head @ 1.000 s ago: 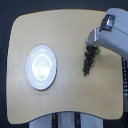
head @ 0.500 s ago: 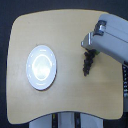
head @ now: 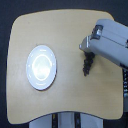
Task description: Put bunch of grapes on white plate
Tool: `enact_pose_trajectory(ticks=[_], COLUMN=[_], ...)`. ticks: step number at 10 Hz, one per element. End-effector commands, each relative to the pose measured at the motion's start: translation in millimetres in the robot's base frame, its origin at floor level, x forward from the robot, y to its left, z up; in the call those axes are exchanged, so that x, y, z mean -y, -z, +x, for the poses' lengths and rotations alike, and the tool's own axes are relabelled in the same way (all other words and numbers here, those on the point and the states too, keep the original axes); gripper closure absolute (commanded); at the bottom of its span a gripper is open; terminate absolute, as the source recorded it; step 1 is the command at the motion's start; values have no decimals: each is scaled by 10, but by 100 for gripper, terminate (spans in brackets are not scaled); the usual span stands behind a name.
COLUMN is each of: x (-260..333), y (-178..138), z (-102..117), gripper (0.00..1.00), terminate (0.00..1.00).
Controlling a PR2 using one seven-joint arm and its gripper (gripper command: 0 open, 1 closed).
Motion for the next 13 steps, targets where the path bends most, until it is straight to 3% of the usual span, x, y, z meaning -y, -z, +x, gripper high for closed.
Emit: enact_pose_trajectory(ticks=[1,4,5,13], x=[22,-46,-92,-141], y=[252,234,203,124], z=[-6,-49,-69,-35], gripper=[0,0,100,100], terminate=[0,0,0,0])
